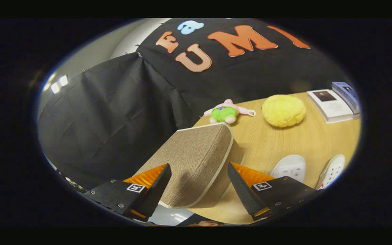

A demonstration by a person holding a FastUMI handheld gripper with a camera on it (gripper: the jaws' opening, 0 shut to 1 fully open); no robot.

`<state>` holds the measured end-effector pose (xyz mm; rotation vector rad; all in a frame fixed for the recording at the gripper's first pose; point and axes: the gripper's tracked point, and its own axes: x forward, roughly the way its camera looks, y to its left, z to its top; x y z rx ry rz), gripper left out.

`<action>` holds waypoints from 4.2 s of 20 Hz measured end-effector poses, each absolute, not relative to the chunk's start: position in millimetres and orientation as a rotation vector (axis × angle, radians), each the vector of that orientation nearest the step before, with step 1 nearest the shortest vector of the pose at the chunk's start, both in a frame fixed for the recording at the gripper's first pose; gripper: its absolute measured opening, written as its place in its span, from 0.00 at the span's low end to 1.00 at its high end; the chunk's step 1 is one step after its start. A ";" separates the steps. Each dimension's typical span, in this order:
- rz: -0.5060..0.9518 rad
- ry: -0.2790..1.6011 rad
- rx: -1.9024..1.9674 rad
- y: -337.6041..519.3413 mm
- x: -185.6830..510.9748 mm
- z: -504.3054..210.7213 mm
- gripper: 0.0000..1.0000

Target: Open the storage box then place both shoes into the box .Put the left shoe in first, then the right shoe, with the right side of both shoes facing outward in a uniform manner.

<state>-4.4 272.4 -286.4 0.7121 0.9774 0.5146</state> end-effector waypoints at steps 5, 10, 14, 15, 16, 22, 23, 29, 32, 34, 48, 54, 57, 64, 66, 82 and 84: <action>0.531 1.064 0.930 292.5 -7.6 -308.4 0.98; 0.540 1.138 1.166 306.8 -11.4 -321.8 0.96; 0.559 1.127 1.230 306.4 -6.8 -322.7 0.94; 0.559 1.117 1.248 304.8 -5.9 -321.4 0.93; 0.563 1.110 1.270 304.1 -5.5 -320.0 0.92; 0.489 1.049 1.526 297.0 0.8 -325.7 0.92; 0.487 1.046 1.532 298.4 2.6 -326.0 0.91; 0.479 0.987 1.559 284.2 14.9 -306.8 0.78; 0.510 0.980 1.500 281.5 8.9 -303.0 0.74; 0.511 0.984 1.497 281.6 10.7 -304.3 0.72; 0.512 0.973 1.439 301.7 9.4 -309.7 0.89; 0.486 0.994 1.391 295.8 11.7 -308.0 0.66; 0.444 0.974 1.251 286.7 16.8 -302.3 0.65; 0.496 0.955 1.081 291.9 14.0 -277.3 0.39; 0.500 0.967 1.131 293.8 11.9 -281.3 0.40; 0.515 1.019 1.448 303.9 12.6 -306.5 0.76; 0.503 1.011 1.474 301.7 15.5 -303.0 0.68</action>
